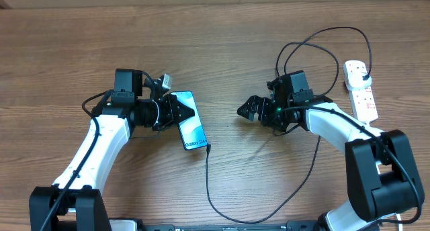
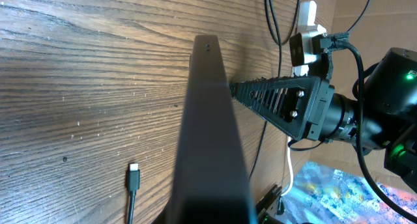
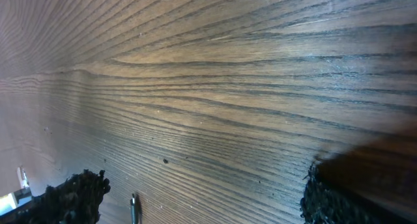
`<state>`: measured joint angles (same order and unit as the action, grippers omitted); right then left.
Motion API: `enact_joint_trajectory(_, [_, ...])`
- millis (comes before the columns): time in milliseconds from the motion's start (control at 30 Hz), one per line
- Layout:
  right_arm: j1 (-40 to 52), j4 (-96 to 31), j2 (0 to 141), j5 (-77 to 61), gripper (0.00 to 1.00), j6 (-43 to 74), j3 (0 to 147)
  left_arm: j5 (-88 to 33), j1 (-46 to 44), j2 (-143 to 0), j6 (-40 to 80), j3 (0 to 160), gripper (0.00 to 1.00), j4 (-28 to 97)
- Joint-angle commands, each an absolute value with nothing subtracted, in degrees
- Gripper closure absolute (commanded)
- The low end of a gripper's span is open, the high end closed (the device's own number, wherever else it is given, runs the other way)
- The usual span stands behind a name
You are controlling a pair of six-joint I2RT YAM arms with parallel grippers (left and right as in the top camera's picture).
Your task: Plug charger to phone and switch on socket
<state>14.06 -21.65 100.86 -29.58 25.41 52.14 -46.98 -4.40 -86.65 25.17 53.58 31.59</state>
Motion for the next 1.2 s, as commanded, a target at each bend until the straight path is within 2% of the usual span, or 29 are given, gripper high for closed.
enact_joint_trajectory(0, [13.85,-22.65,101.91,-25.52,0.00,25.21,50.96,-49.67,-4.25,-85.91,25.34,53.23,0.96,31.48])
enact_joint_trajectory(1167, [13.85,-22.41,101.91,-25.54,0.00,25.21,50.96,-50.94,-4.25,-85.91,25.34,53.23,0.96,31.48])
